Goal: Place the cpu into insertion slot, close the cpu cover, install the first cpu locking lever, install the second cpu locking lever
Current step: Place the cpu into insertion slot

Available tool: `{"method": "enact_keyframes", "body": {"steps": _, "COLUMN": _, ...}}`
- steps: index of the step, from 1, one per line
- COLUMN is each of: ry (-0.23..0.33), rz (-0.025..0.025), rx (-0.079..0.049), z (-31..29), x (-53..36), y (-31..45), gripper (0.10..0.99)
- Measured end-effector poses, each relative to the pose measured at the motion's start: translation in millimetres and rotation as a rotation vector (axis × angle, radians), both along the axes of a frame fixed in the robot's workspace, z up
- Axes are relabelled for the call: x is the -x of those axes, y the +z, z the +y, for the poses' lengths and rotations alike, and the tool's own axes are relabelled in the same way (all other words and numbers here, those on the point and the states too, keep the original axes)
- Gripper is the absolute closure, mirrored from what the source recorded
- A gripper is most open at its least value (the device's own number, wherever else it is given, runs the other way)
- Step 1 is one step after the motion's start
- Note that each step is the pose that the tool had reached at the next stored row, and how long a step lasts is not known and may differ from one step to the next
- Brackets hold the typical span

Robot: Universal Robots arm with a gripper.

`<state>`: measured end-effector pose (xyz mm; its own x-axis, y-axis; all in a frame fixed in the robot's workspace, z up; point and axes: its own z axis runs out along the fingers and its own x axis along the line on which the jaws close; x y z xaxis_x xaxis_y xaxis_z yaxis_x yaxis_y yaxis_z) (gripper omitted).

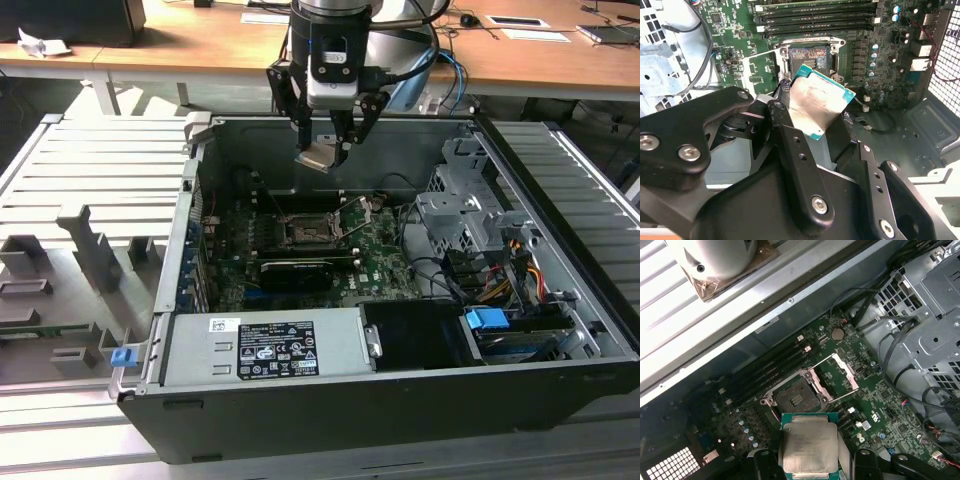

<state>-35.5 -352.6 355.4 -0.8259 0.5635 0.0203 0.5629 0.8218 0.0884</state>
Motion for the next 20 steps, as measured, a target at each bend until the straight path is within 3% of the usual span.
{"method": "enact_keyframes", "body": {"steps": 20, "ry": -0.058, "rz": 0.0000, "rx": 0.000, "z": 0.0, "x": 0.0, "y": -0.1, "gripper": 0.557}}
